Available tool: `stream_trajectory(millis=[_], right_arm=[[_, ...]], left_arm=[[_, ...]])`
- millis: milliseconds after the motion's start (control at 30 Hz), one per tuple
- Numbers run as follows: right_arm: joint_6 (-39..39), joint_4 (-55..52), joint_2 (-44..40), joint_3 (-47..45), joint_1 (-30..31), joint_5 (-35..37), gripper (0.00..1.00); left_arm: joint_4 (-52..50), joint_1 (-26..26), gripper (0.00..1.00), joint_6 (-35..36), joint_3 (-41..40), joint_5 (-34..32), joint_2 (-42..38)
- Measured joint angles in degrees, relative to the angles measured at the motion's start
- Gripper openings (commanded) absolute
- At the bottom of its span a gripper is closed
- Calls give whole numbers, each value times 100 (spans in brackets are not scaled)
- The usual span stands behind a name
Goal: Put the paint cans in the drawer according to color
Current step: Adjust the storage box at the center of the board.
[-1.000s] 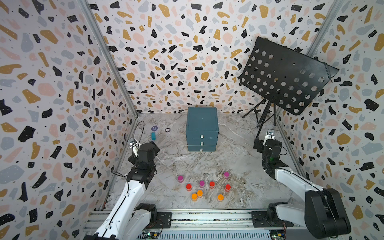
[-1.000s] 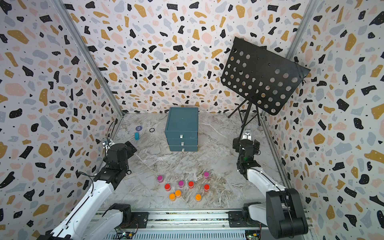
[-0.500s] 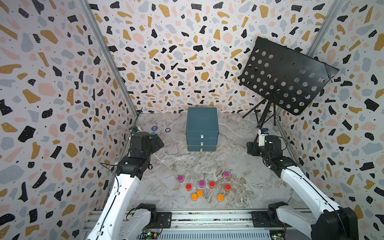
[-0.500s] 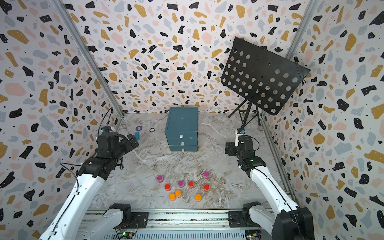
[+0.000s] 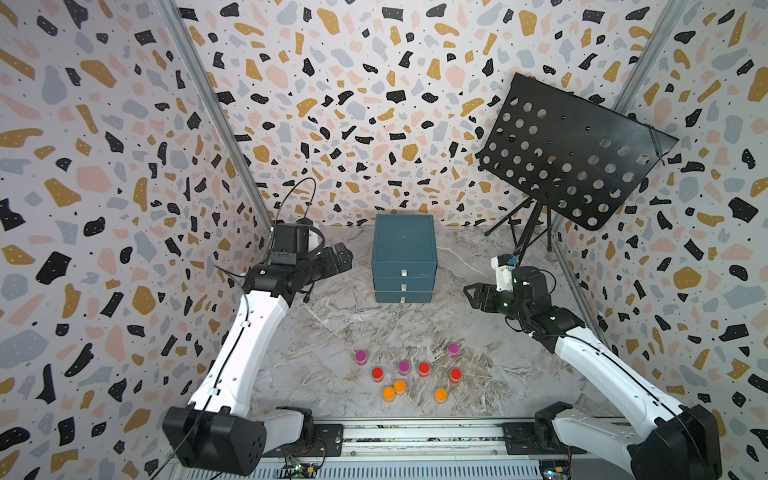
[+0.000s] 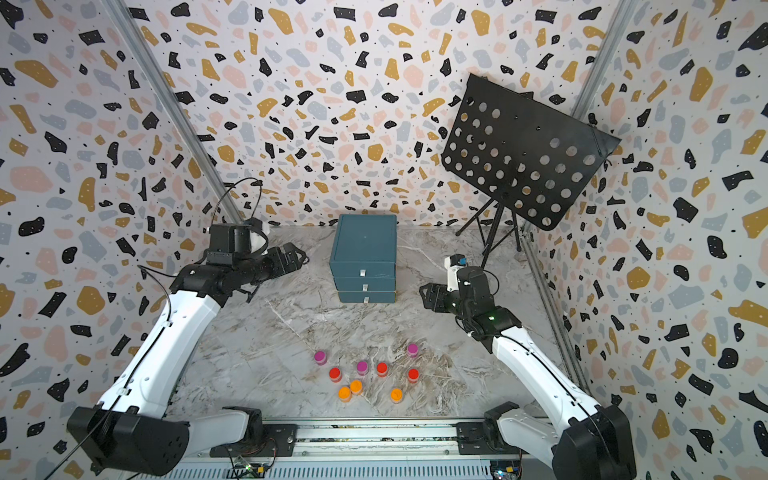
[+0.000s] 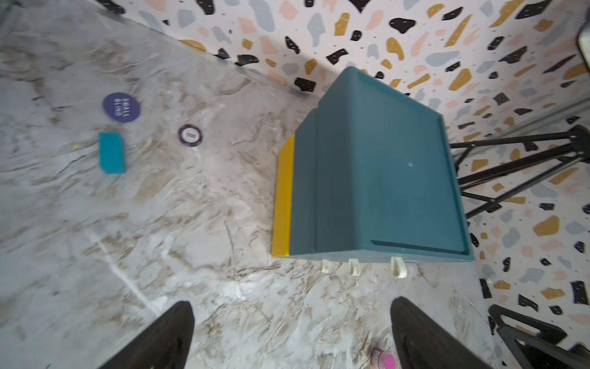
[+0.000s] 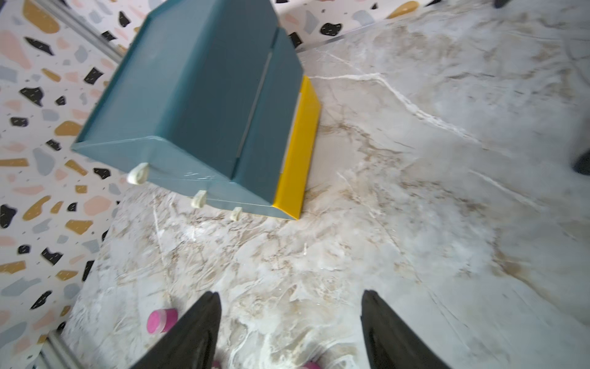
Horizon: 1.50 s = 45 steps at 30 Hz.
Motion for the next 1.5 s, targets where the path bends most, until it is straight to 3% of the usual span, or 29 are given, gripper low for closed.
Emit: stream_trajectory(millis=[300,767,1033,1200,1500], right_arm=[[350,334,570,566,678,-11,70],[767,868,1685,1333,1410,7,61],[931,1016,2232,1611,1534,50,54],[914,968,2396,1836,1537,201,59],[743,531,2863,2439,1445,271,60]], left_arm=[[-90,-264,97,131,990,374,1038],[-33,-295,88,205,1534,704,2350],[85,-363,84,219,1521,1049,2699],[232,-385,79,234,1445,1294,2704],[450,-398,68,188,1241,1781,2704]])
